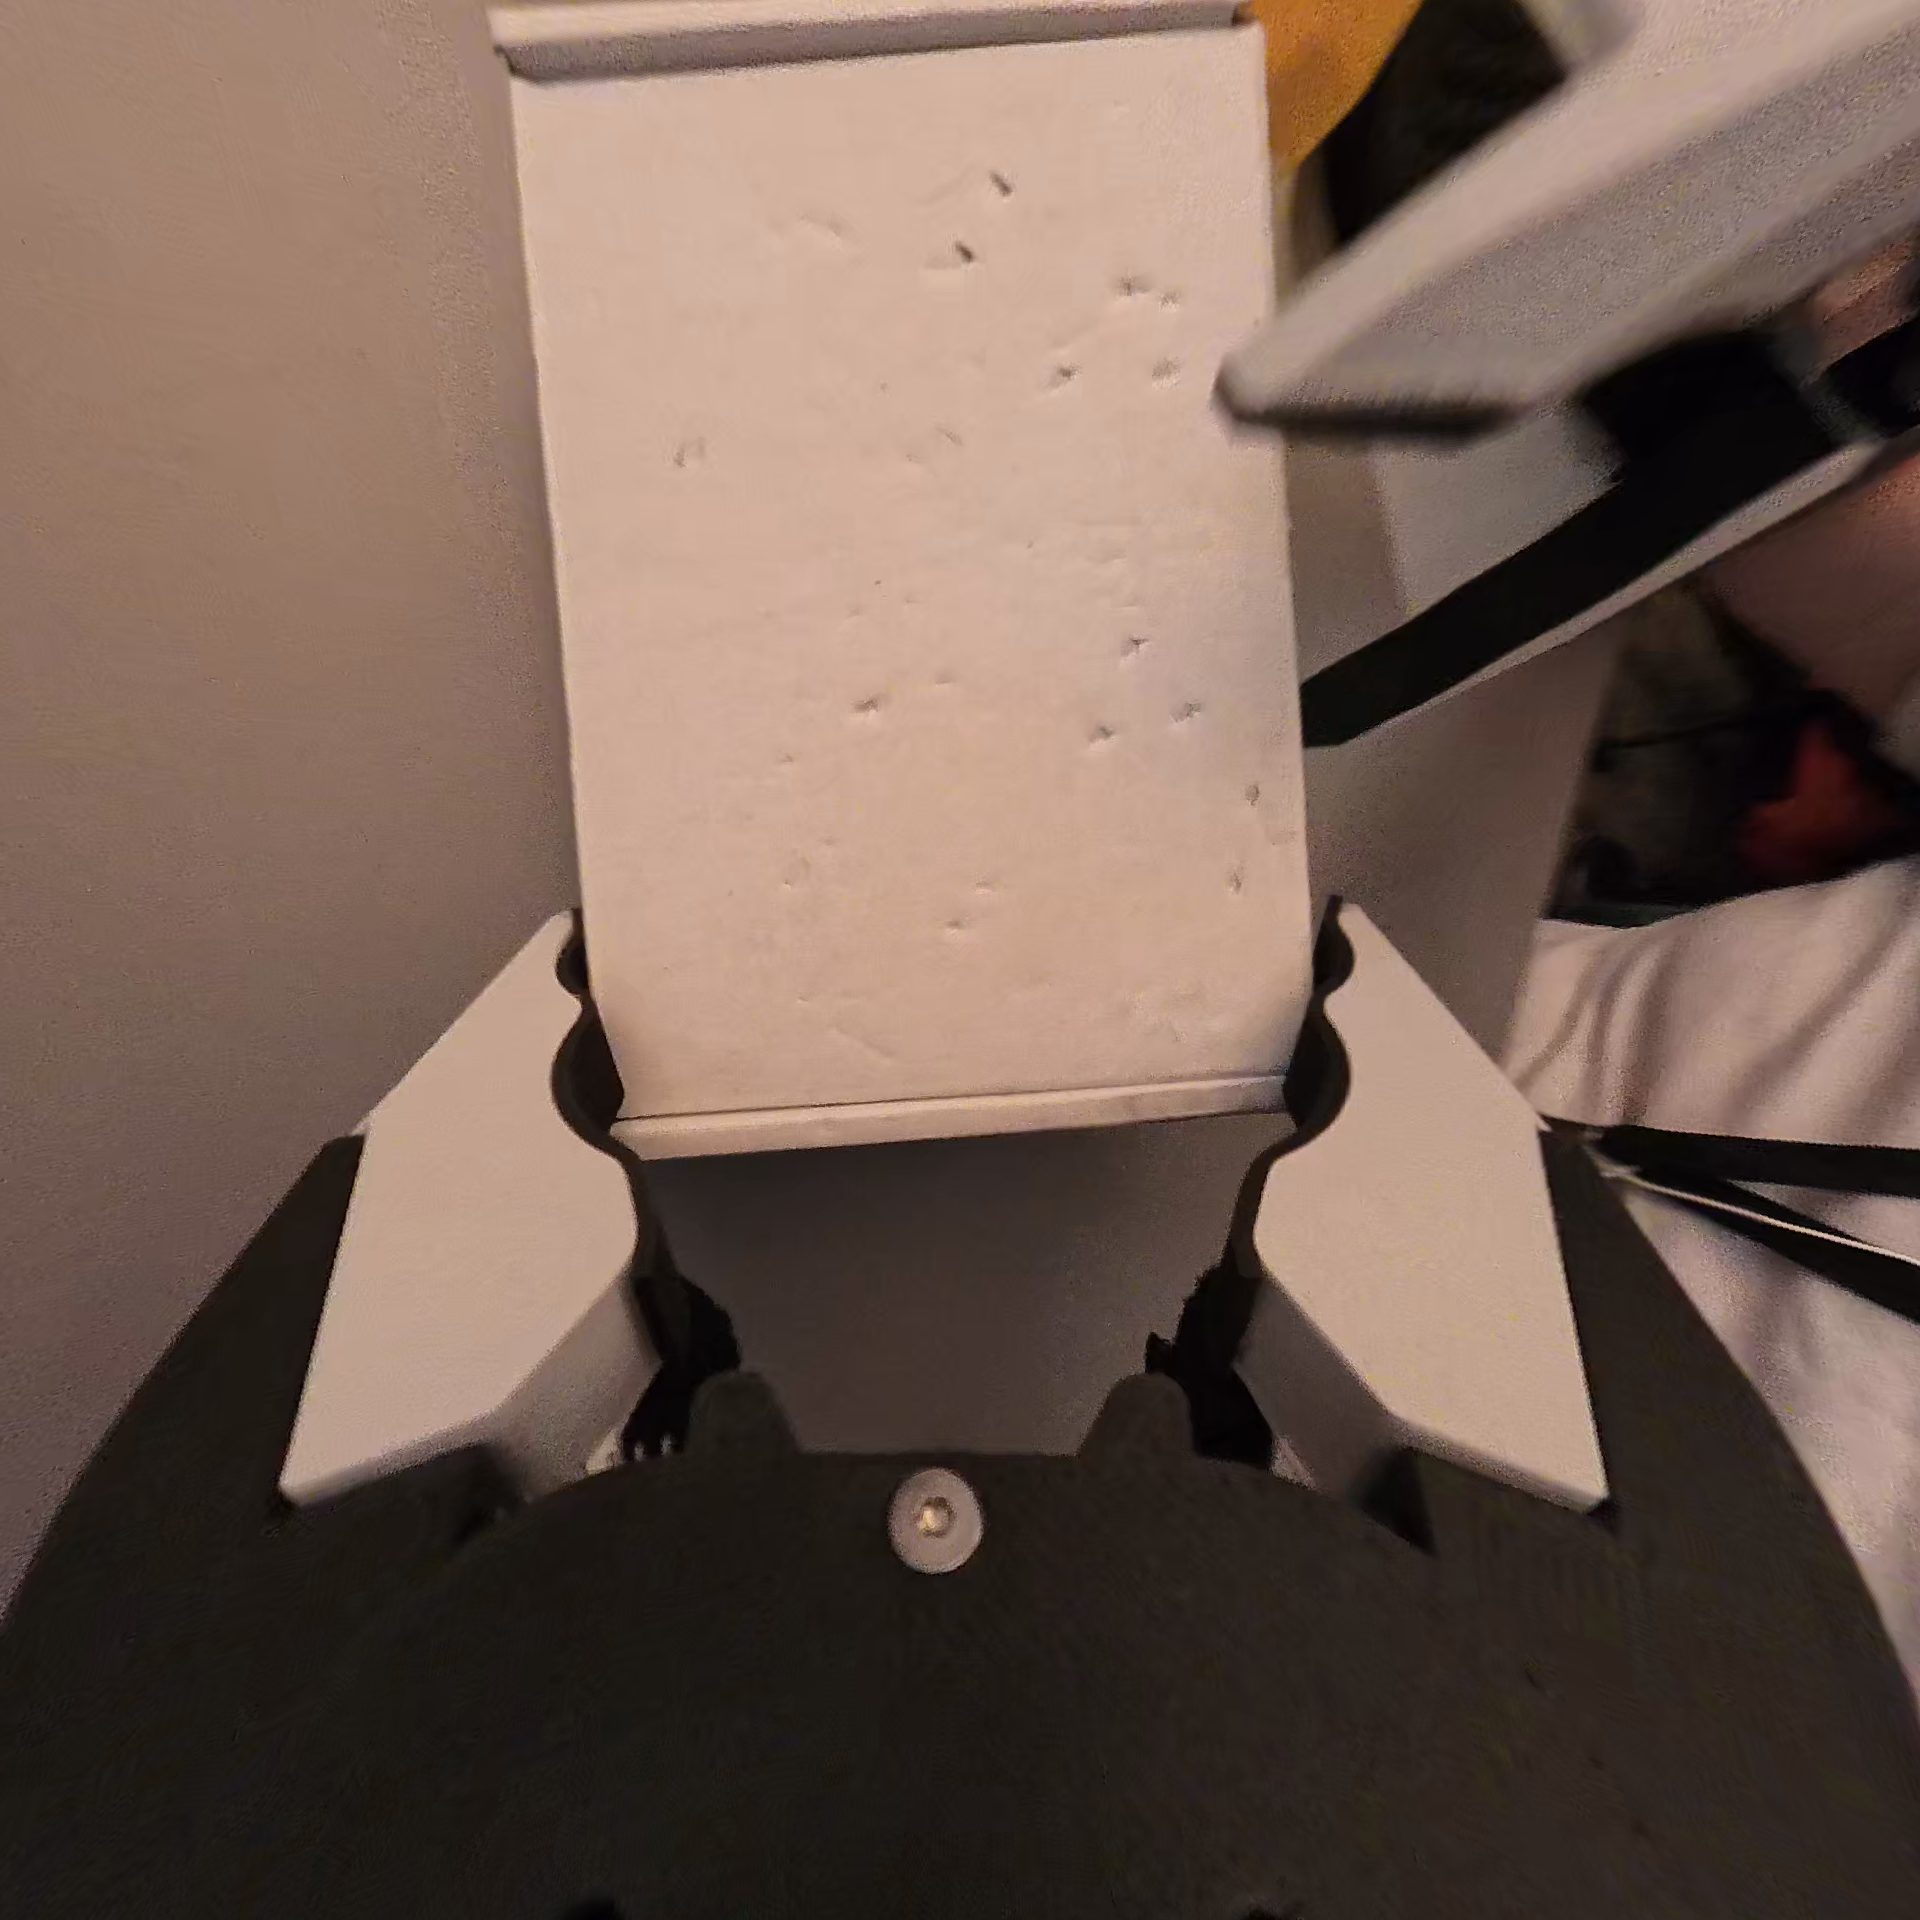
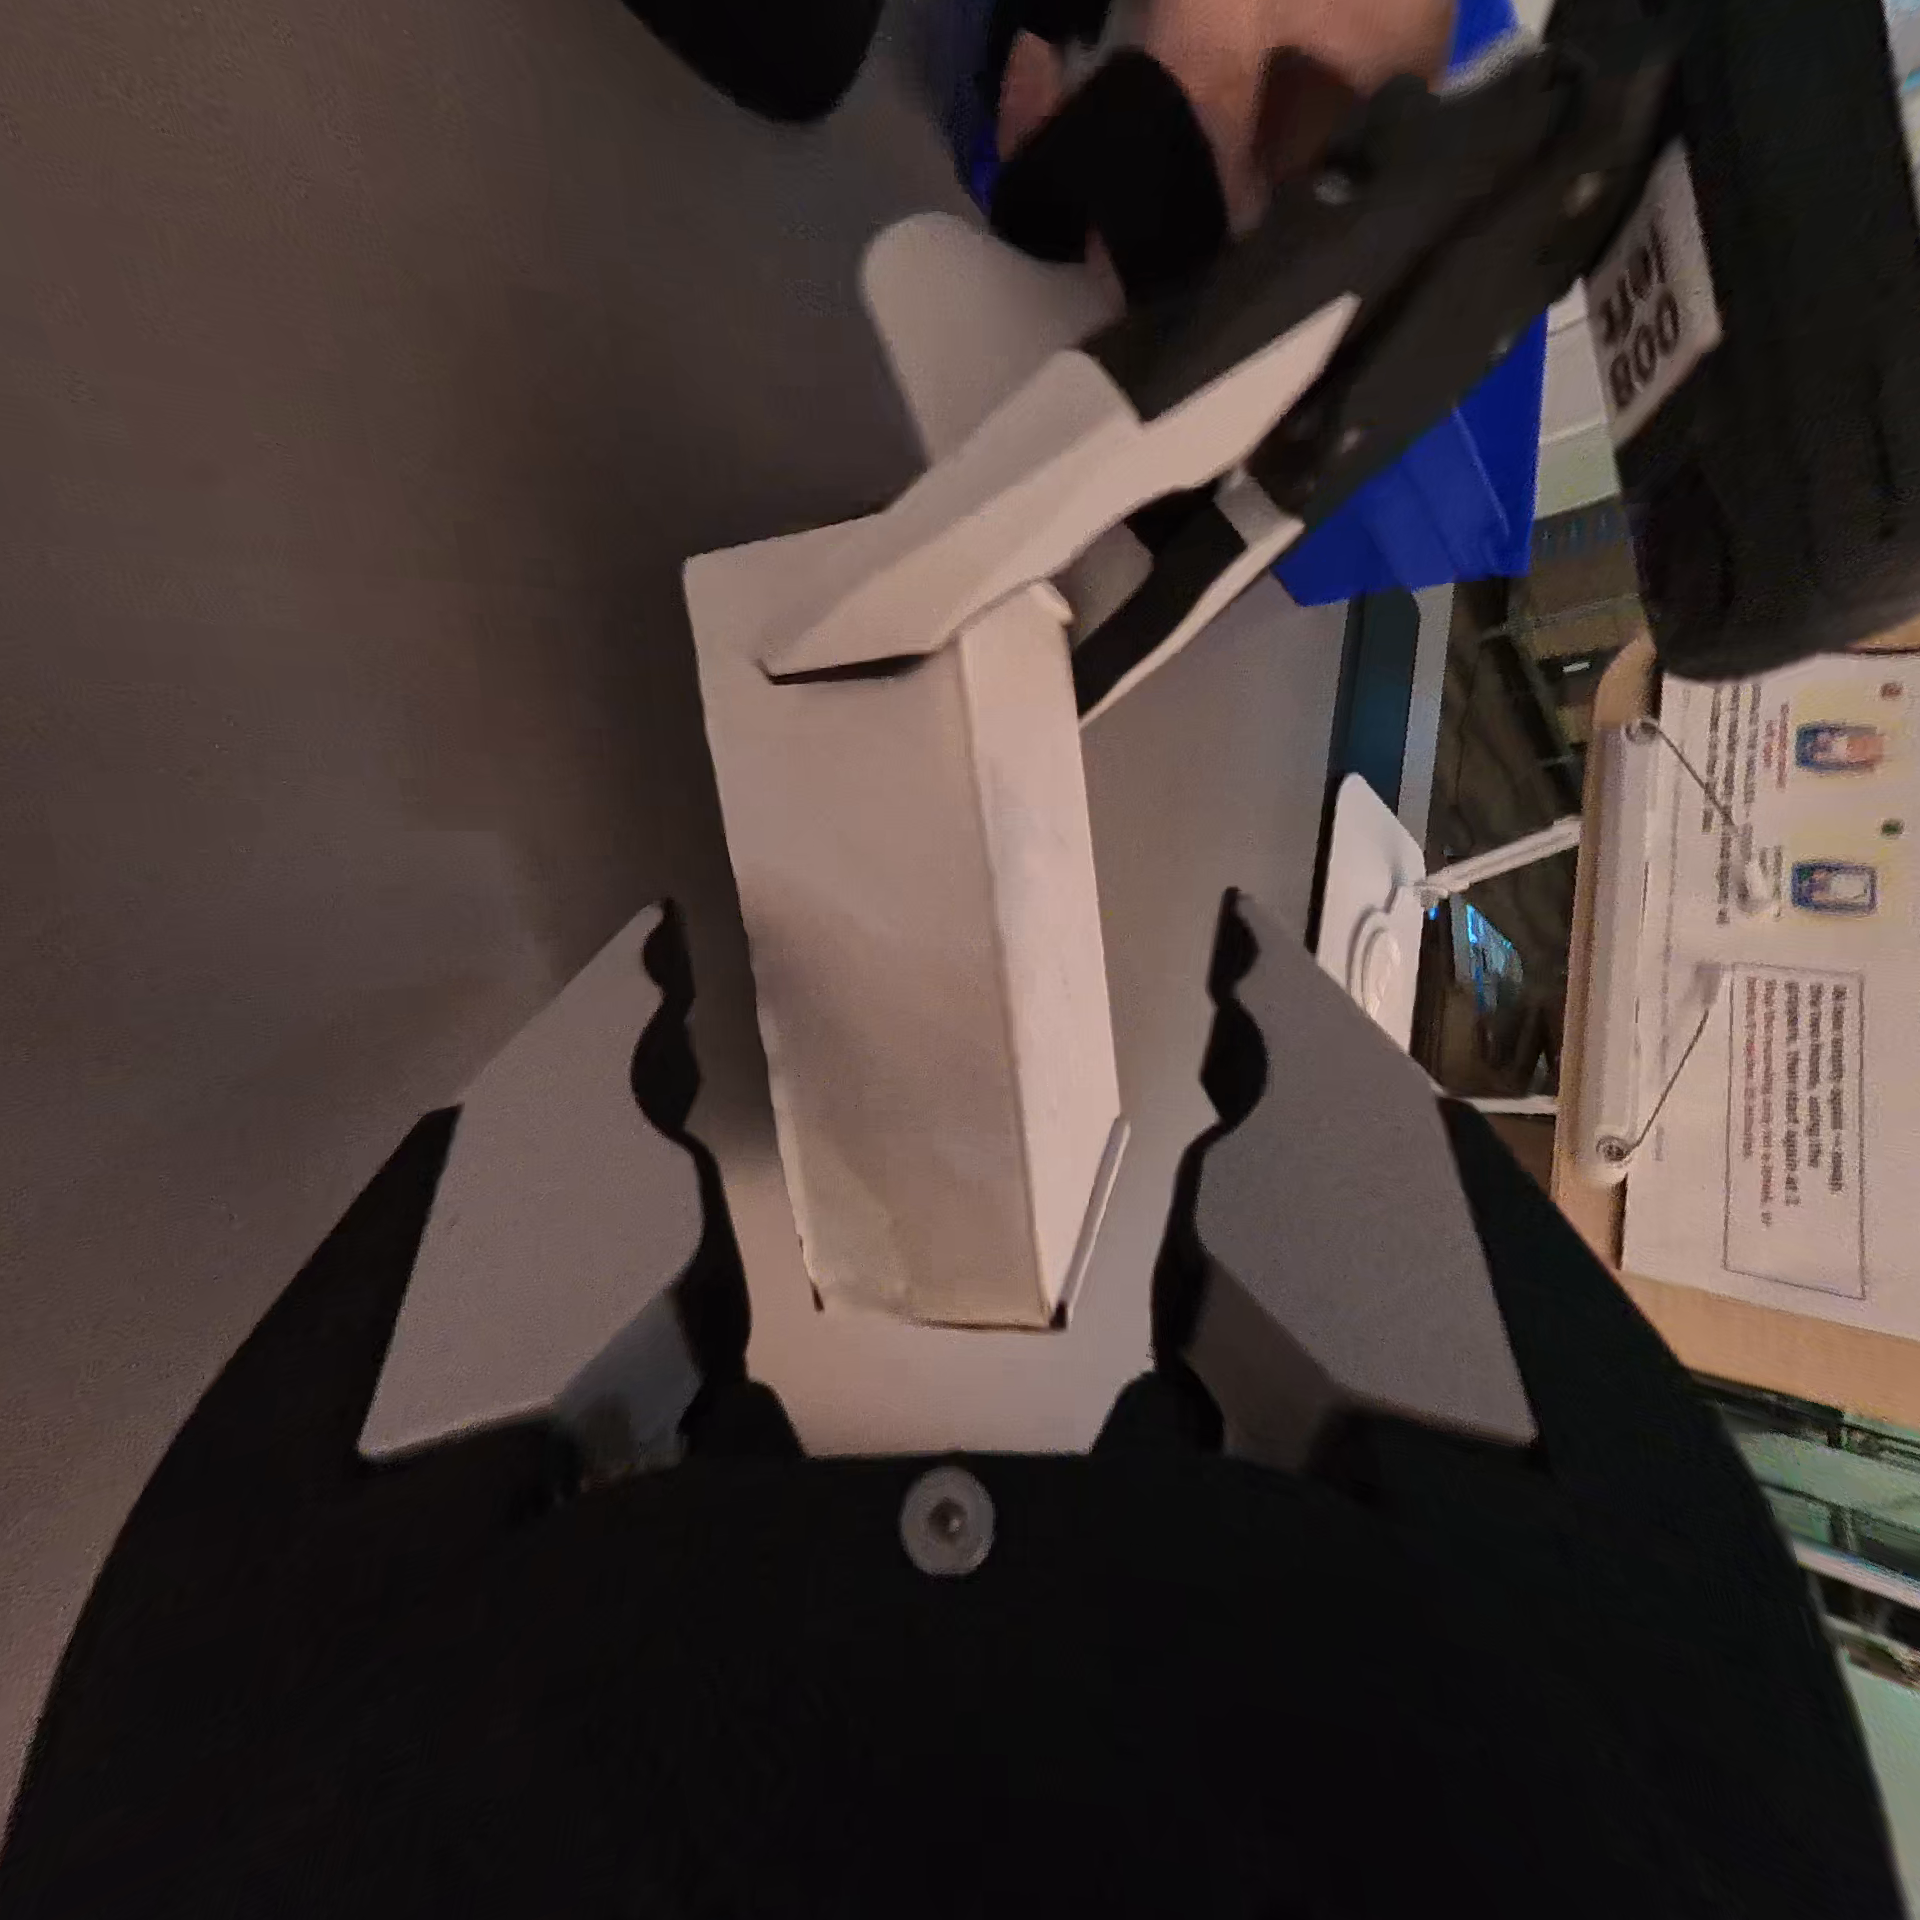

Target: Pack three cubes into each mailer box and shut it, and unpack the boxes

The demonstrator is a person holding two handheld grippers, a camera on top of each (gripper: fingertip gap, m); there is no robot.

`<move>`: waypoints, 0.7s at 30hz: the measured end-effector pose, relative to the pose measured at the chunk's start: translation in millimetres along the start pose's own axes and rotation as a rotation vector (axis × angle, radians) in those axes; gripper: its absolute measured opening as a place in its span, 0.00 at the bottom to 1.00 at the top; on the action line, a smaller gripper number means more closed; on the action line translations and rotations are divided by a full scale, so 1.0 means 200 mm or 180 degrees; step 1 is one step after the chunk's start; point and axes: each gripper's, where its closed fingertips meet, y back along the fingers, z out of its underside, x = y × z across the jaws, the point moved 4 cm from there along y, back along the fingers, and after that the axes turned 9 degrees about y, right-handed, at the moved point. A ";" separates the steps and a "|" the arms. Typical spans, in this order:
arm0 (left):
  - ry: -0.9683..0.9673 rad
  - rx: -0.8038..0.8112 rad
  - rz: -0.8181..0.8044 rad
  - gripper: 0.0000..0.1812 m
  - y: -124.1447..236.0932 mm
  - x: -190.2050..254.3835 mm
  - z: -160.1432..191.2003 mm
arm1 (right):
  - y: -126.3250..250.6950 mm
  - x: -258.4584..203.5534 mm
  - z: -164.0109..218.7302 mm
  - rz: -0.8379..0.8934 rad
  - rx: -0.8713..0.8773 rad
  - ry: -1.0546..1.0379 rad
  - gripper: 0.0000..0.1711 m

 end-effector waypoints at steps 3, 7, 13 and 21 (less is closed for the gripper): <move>0.0161 0.0173 0.0478 0.73 0.01 0.04 -0.02 | -0.04 -0.03 0.00 -0.0107 -0.0132 0.0066 0.49; -0.0043 0.0582 0.0386 0.70 0.04 0.03 -0.04 | -0.08 -0.04 0.04 -0.0202 -0.0331 0.0132 0.38; -0.1443 0.1781 -0.0100 0.70 0.23 0.20 -0.10 | -0.03 0.02 0.08 -0.0652 -0.0173 -0.0484 0.37; -0.1799 0.1680 -0.0932 0.63 0.11 0.11 -0.07 | -0.10 0.16 0.15 -0.1194 -0.0163 -0.1142 0.36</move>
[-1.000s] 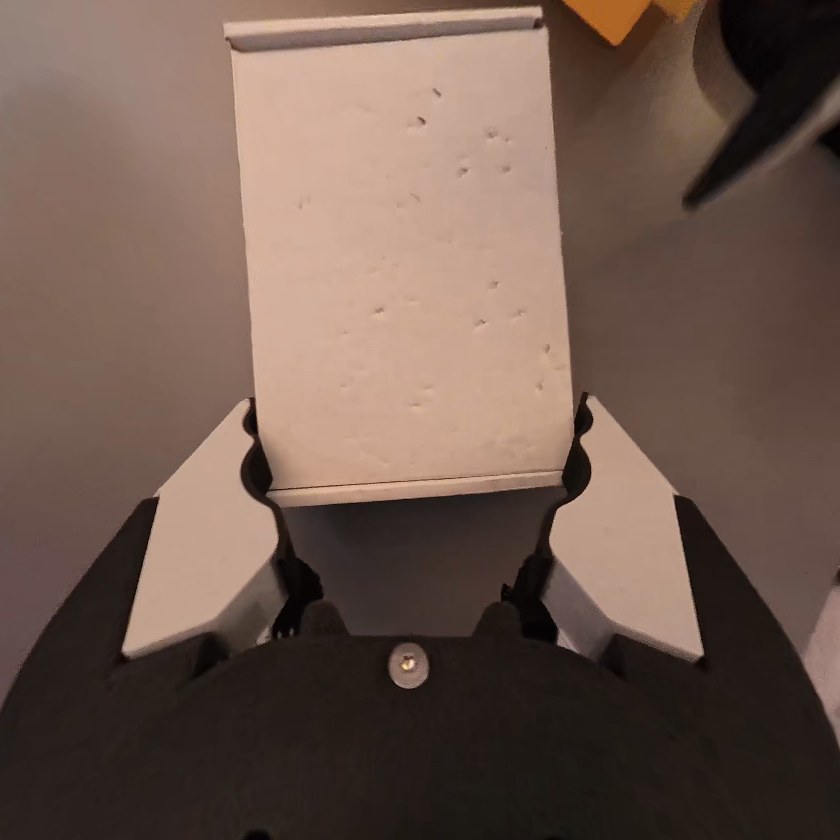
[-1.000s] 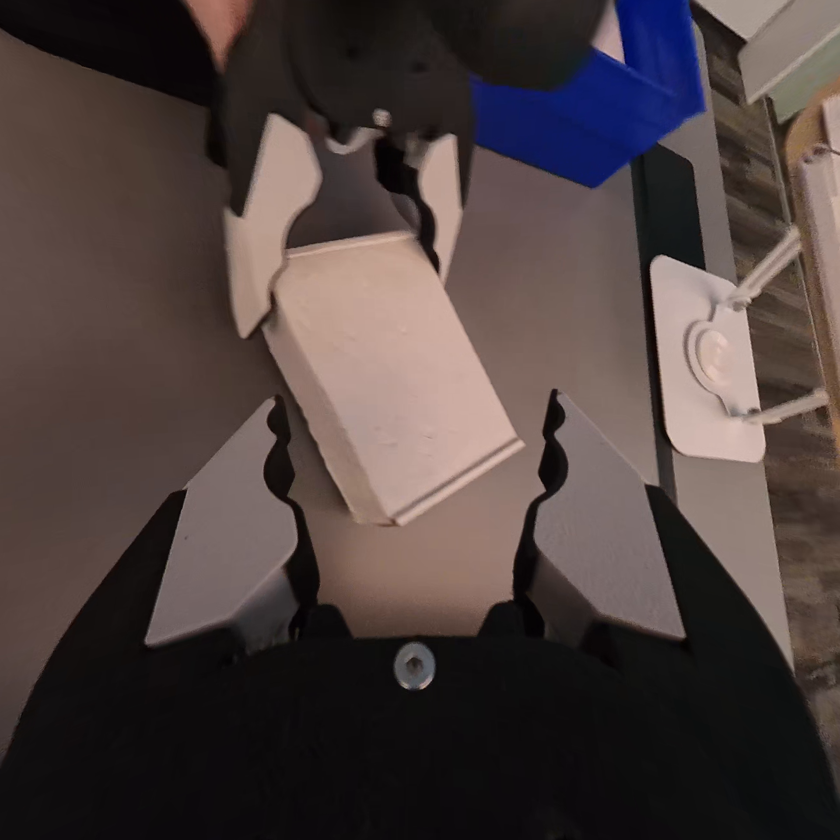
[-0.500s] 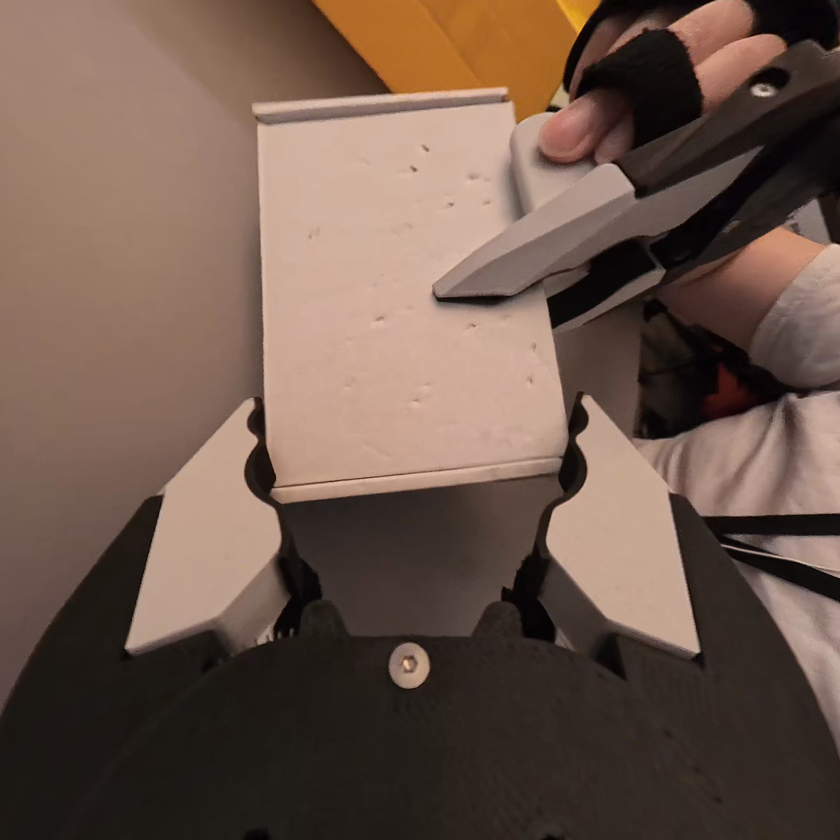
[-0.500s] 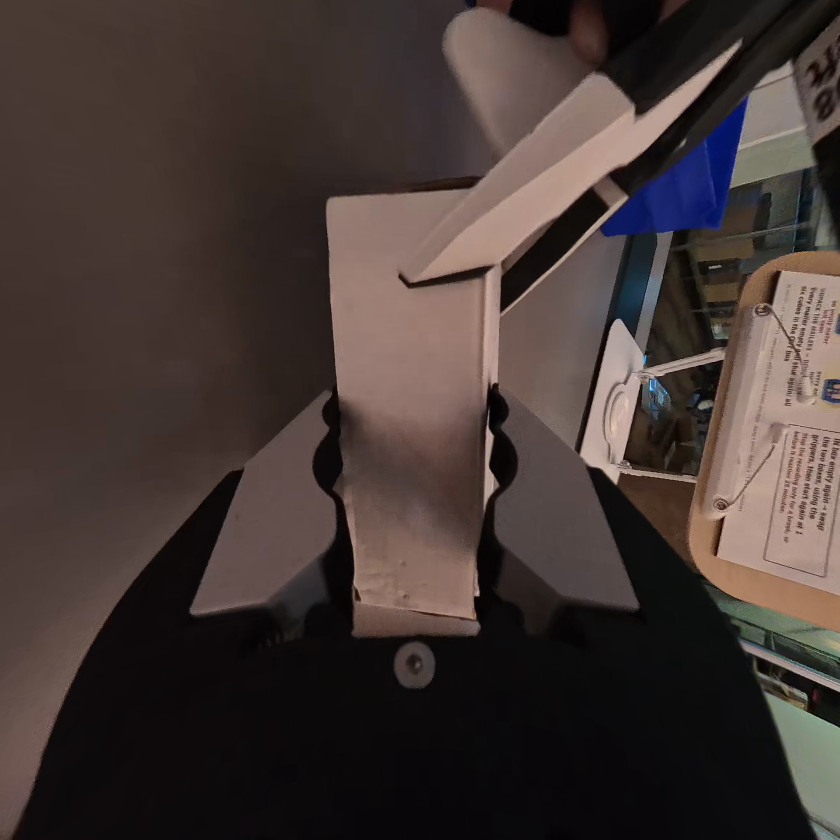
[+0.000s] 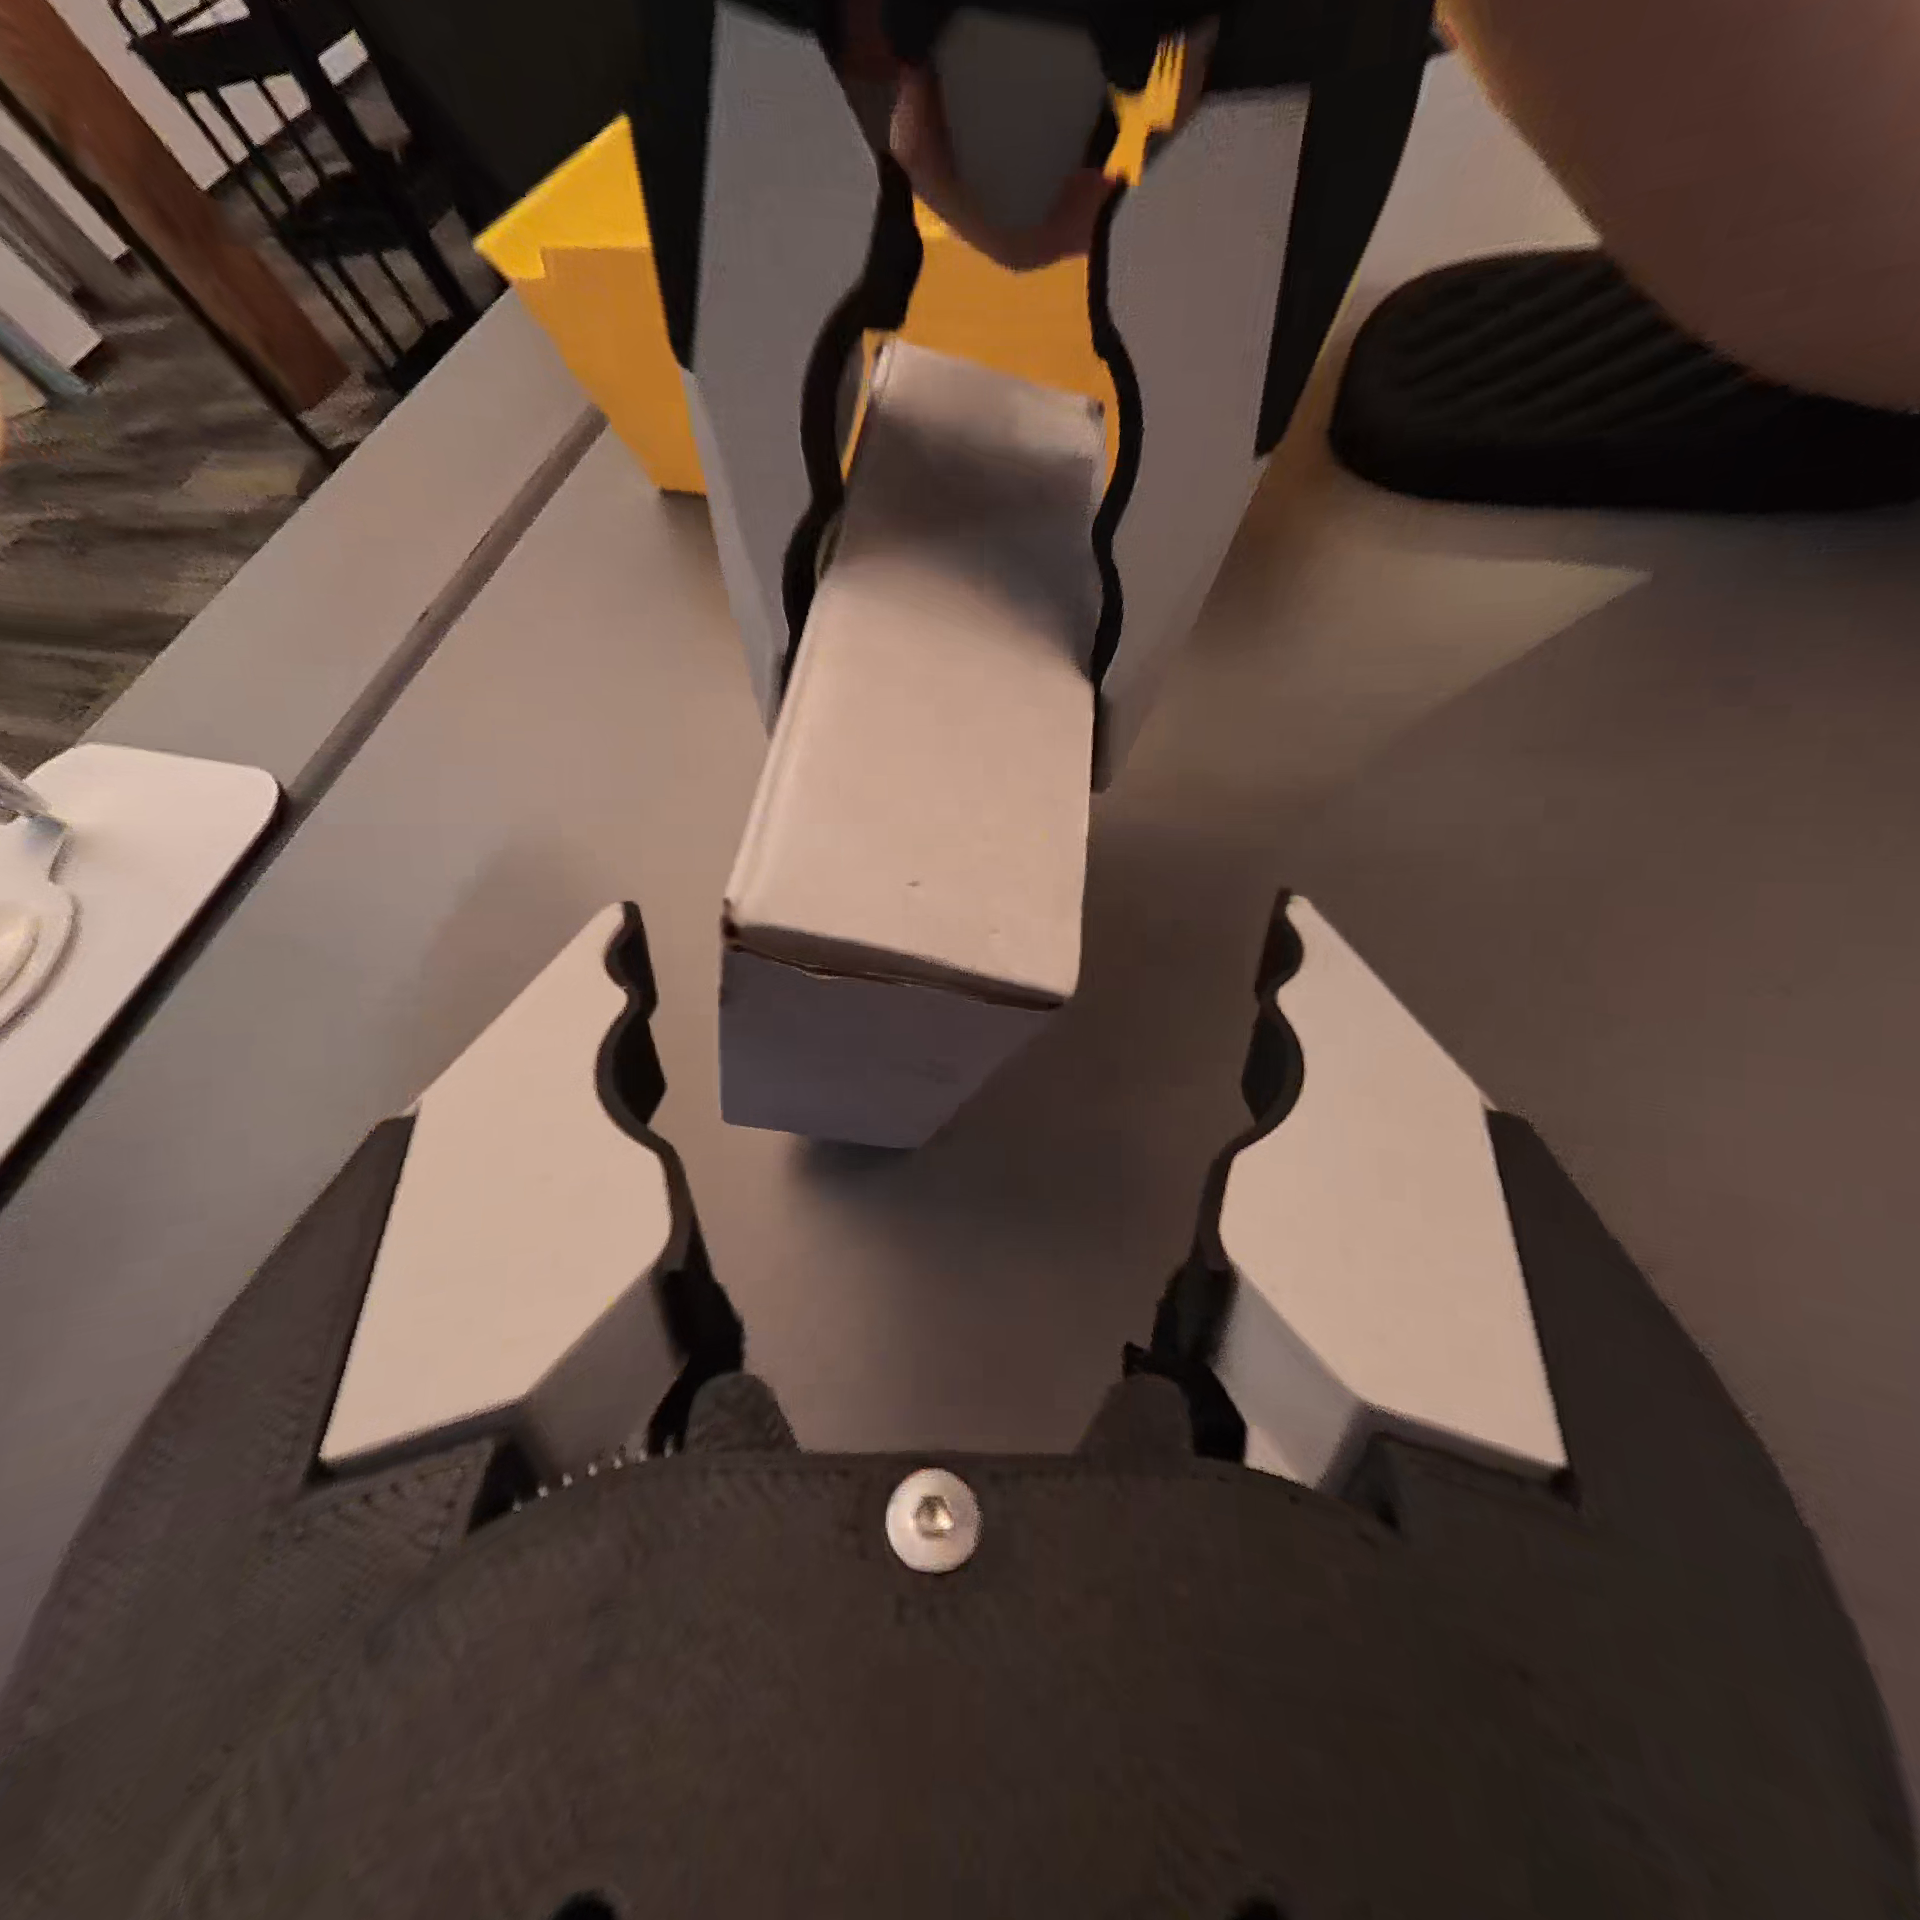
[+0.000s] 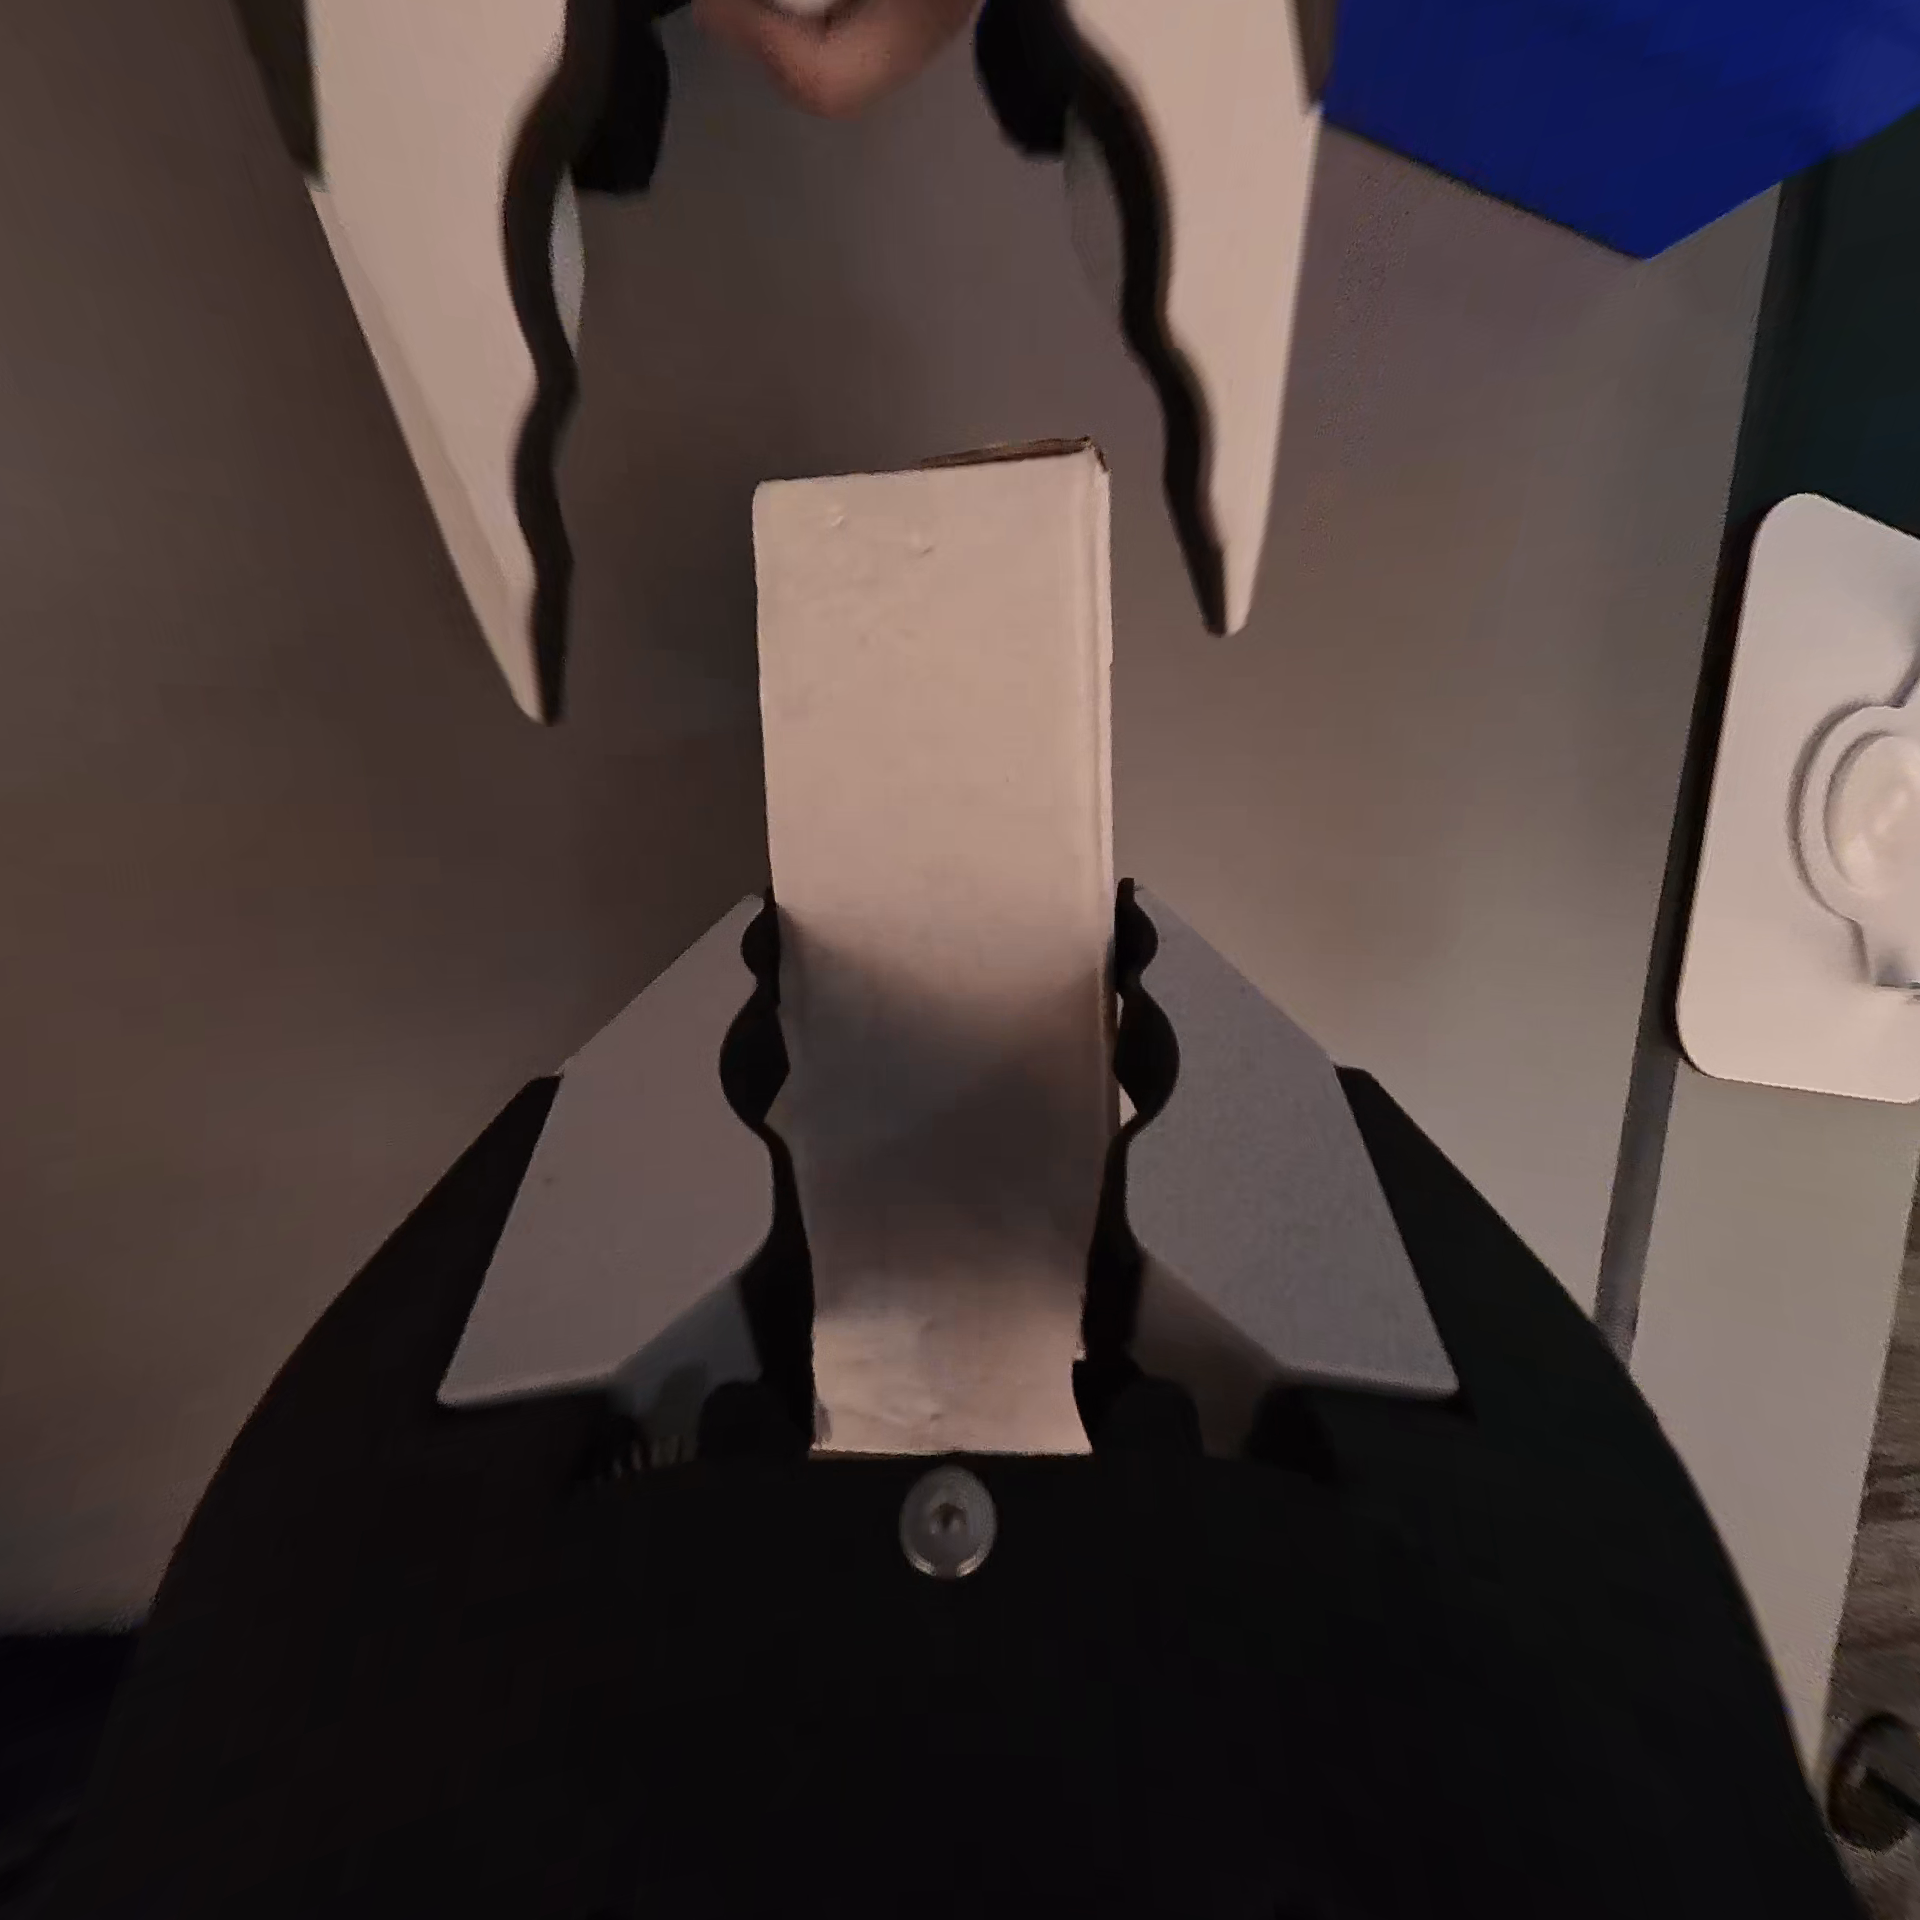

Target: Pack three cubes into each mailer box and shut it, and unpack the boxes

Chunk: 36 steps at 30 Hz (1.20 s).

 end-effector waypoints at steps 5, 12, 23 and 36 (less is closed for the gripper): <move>-0.0234 -0.0152 -0.0536 0.43 -0.11 -0.07 0.09 | 0.00 0.00 0.00 -0.0021 0.0200 0.0063 0.36; -0.0163 -0.0091 -0.0596 0.54 -0.17 -0.11 0.10 | -0.03 0.00 -0.02 0.0052 0.0288 0.0248 0.37; 0.0172 -0.0105 -0.0531 0.44 -0.16 -0.15 0.11 | 0.06 0.05 -0.18 0.0661 0.0598 0.0562 0.41; 0.0393 -0.0394 -0.0320 0.49 -0.19 -0.15 0.19 | 0.02 0.02 -0.25 0.0993 0.0527 0.1206 0.02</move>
